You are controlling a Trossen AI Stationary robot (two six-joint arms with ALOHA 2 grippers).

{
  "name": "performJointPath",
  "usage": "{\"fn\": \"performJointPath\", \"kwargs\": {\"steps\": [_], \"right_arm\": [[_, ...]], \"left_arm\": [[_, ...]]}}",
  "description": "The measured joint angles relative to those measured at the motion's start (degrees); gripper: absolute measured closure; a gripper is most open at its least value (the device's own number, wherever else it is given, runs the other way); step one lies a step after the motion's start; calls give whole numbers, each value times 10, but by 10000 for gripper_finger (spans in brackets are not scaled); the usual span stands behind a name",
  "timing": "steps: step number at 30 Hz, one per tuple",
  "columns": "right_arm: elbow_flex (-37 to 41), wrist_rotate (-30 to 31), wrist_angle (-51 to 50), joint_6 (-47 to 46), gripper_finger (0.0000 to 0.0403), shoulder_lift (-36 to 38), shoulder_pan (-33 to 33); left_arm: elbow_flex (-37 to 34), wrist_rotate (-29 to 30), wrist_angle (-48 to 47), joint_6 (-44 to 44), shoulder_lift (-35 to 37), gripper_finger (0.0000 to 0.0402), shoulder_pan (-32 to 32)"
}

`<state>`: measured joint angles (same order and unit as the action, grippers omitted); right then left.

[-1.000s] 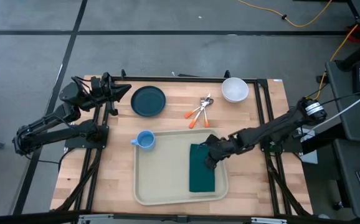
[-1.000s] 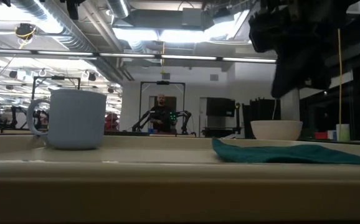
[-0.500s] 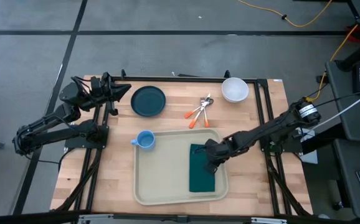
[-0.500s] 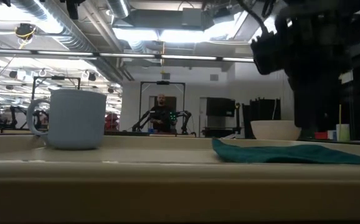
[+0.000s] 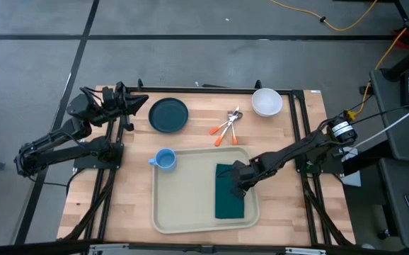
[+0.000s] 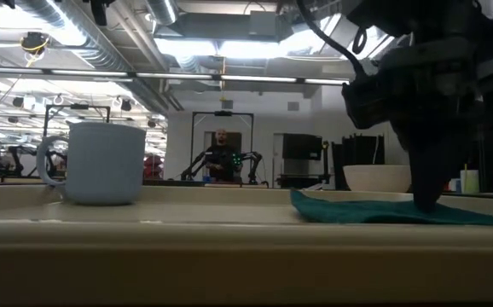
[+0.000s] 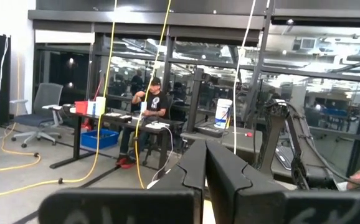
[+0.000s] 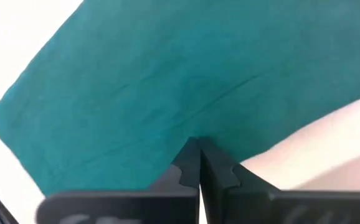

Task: Set up tray
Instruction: Put the dark green napkin on the right of the light brown serving tray, then put the black plate on the light brown serving tray to the bottom of the blue mug

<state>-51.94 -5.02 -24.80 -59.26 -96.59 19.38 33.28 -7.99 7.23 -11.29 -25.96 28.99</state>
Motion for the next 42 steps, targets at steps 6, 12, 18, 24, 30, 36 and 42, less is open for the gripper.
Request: {"fn": "performJointPath", "kwargs": {"steps": [6, 12, 18, 24, 30, 36, 42], "right_arm": [[0, 9, -18, 5, 403, -4, -6], [0, 28, -34, 27, 403, -4, -19], [0, 30, -35, 57, 403, -4, -32], [0, 38, 3, 61, 396, 28, -30], [0, 80, 12, 39, 342, 99, -35], [-1, 219, -5, 17, 288, 187, -61], [-1, 271, 5, 37, 256, 251, -98]], "left_arm": [[0, 0, 6, 0, 0, 396, 0], [0, 0, 5, 0, 0, 400, 0], [0, 0, 4, 0, 0, 399, 0], [0, -6, 4, 0, 0, 398, 0], [0, -7, 3, -1, 0, 390, 0], [6, -7, -18, 3, 0, 378, 0], [90, -7, -193, 47, 0, 356, 0]]}}
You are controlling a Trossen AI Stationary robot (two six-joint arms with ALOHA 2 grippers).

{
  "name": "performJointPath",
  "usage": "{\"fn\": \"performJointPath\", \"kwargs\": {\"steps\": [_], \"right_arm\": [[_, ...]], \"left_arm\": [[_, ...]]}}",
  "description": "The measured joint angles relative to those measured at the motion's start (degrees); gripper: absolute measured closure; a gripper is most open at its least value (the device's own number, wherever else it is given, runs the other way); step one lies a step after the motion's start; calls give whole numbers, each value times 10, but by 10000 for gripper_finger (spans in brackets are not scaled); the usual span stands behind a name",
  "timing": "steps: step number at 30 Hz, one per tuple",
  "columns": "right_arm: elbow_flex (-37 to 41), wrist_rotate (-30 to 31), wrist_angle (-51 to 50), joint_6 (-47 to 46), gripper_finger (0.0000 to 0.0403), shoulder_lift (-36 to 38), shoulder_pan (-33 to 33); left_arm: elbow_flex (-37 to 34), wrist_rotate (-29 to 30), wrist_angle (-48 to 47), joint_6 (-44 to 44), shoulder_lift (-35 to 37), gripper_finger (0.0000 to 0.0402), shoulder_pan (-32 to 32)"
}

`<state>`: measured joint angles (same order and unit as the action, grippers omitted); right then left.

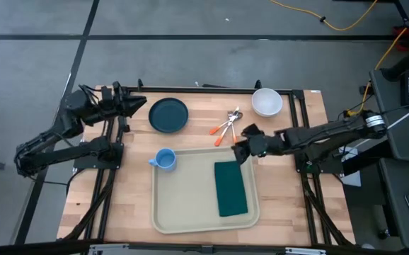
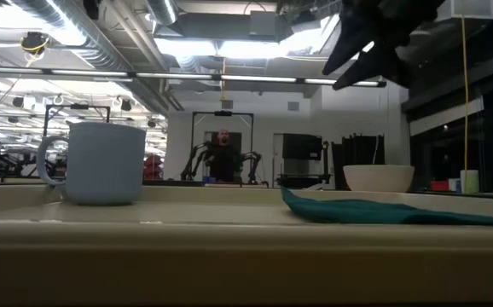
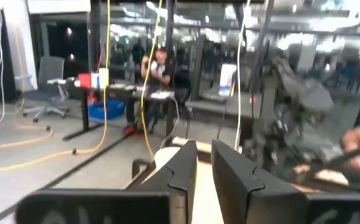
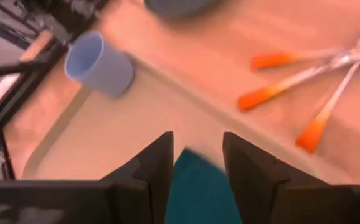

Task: Set up tray
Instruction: Put the black plate on the light brown serving tray to the bottom of the blue mug

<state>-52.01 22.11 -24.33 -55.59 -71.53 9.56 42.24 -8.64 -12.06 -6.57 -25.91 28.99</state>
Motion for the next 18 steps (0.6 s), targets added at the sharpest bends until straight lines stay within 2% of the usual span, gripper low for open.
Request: {"fn": "performJointPath", "kwargs": {"steps": [4, 9, 18], "right_arm": [[0, 2, -4, 34, 245, 11, -31], [0, -55, 1, 28, 238, 6, -77], [1, -67, 15, 34, 215, 7, -138]], "left_arm": [[41, 1, -99, 38, 8, 342, 0], [65, 33, -239, 40, 19, 324, 0], [67, 47, -252, 29, 15, 271, 0]]}}
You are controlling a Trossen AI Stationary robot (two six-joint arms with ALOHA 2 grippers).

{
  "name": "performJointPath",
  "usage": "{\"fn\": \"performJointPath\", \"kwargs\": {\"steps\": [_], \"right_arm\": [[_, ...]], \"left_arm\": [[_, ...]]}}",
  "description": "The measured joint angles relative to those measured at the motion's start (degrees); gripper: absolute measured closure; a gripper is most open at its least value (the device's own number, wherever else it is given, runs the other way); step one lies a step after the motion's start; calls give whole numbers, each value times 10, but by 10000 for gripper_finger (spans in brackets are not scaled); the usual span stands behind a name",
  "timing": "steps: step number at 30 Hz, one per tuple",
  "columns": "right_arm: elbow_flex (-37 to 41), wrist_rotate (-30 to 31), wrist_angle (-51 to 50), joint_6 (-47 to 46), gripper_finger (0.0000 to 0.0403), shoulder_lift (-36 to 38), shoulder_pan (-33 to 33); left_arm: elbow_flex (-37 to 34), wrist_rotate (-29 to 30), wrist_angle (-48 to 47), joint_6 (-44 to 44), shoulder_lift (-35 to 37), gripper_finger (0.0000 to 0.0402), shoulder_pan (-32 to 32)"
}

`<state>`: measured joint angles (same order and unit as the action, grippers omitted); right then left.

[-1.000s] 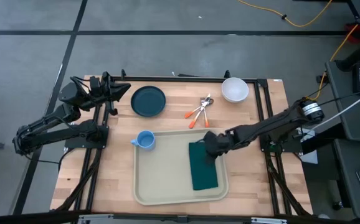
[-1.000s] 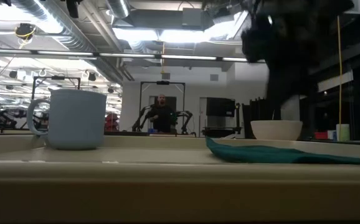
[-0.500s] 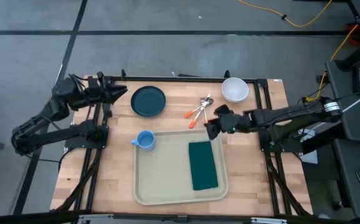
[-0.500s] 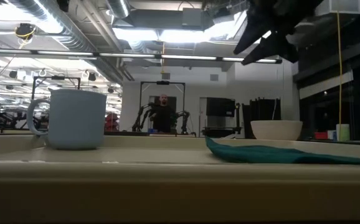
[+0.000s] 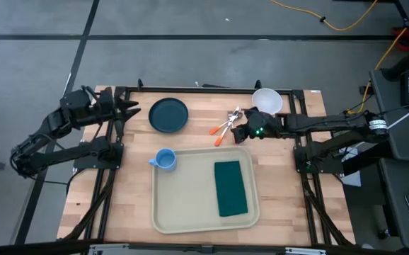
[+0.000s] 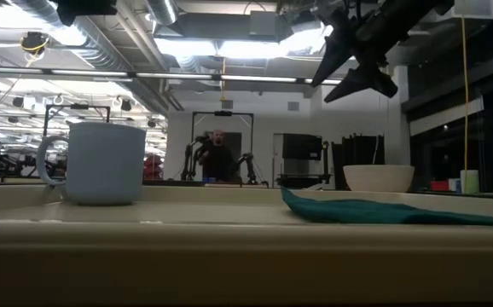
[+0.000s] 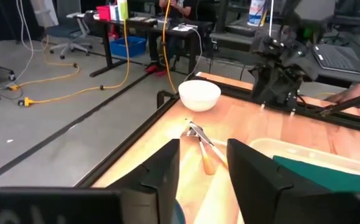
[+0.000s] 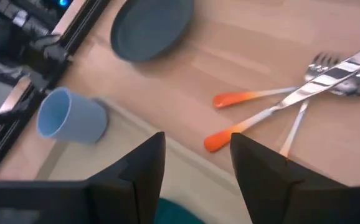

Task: Set up tray
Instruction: Put the black plate on the light brown serving tray to the bottom of the blue mug

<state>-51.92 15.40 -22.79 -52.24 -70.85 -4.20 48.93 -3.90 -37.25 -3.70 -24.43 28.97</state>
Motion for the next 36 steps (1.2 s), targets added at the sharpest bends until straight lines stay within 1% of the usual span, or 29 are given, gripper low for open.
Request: {"fn": "performJointPath", "kwargs": {"steps": [5, 8, 16, 18, 21, 24, 30, 36], "right_arm": [[0, -4, 9, -7, 204, 0, -24], [0, -10, 8, -47, 199, 0, -43], [-1, -23, 23, -60, 198, -11, -58], [-1, -41, 26, -61, 198, -22, -62], [-1, -69, 71, -60, 198, -44, -65], [-1, -78, 106, -59, 198, -66, -65], [-1, -111, 181, -58, 198, -99, -65], [-1, -116, 232, -57, 198, -105, -67]], "left_arm": [[0, 3, 1, 1, -10, 239, 0], [0, 10, 2, 4, -11, 227, 0], [0, 10, 12, -1, -12, 224, 0], [0, 8, 30, -2, -14, 223, 0], [0, 5, 56, -2, -19, 221, 0], [-1, 11, 73, -1, -19, 222, 0], [-1, 12, 71, -6, -22, 222, 0], [-1, 13, 70, -15, -22, 224, 0]]}}
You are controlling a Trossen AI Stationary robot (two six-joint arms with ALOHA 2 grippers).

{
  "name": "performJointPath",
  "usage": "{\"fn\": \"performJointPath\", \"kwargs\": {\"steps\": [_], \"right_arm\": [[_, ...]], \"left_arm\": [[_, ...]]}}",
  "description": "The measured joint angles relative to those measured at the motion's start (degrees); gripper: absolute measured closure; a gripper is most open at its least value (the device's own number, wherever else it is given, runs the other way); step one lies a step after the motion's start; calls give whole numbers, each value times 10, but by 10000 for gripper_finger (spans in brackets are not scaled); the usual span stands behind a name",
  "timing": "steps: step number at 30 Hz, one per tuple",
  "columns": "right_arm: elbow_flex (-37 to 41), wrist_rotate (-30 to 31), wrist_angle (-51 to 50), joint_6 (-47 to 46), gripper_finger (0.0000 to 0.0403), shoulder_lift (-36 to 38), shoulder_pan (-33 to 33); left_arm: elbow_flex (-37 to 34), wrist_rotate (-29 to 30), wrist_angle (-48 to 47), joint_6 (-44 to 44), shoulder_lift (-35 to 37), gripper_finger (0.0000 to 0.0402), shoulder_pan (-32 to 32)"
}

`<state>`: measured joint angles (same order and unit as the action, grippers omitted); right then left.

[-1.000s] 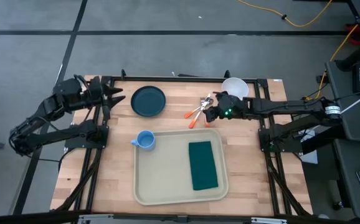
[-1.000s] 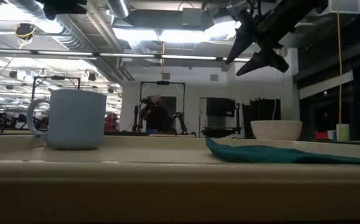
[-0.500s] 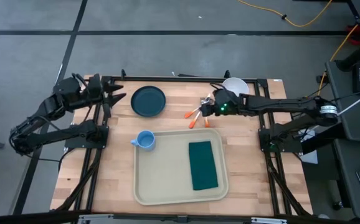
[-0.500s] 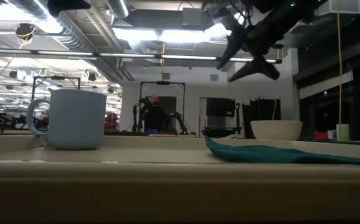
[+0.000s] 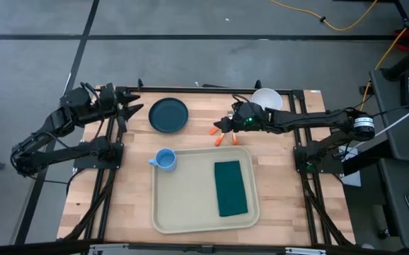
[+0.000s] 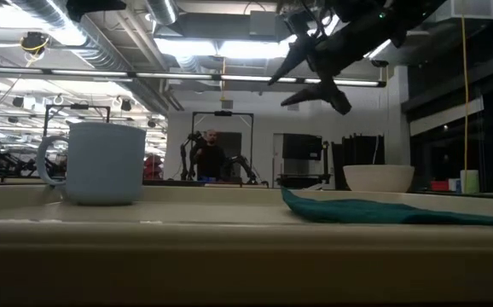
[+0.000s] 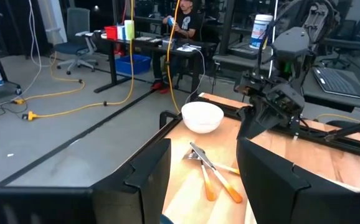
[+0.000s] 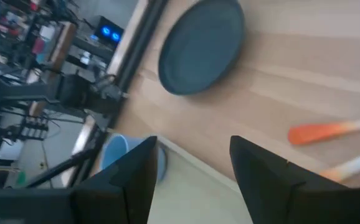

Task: Set up tray
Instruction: Put the black plate on the light brown serving tray to the bottom of the blue mug

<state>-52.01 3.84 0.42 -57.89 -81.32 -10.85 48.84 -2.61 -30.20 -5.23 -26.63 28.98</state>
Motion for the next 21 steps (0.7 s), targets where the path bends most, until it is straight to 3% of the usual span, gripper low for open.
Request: {"fn": "performJointPath", "kwargs": {"steps": [5, 10, 16, 21], "right_arm": [[-41, -9, 8, 29, 198, -1, -2], [-144, -3, -49, 92, 198, -26, -14], [-290, -9, -170, 110, 198, -116, -42], [-361, -43, -191, 97, 198, -208, -66]], "left_arm": [[0, 4, 0, 0, 0, 222, 0], [0, 6, 0, 0, 0, 224, 0], [0, 6, 0, 0, 0, 222, 0], [0, 7, 0, 0, 0, 223, 0]]}}
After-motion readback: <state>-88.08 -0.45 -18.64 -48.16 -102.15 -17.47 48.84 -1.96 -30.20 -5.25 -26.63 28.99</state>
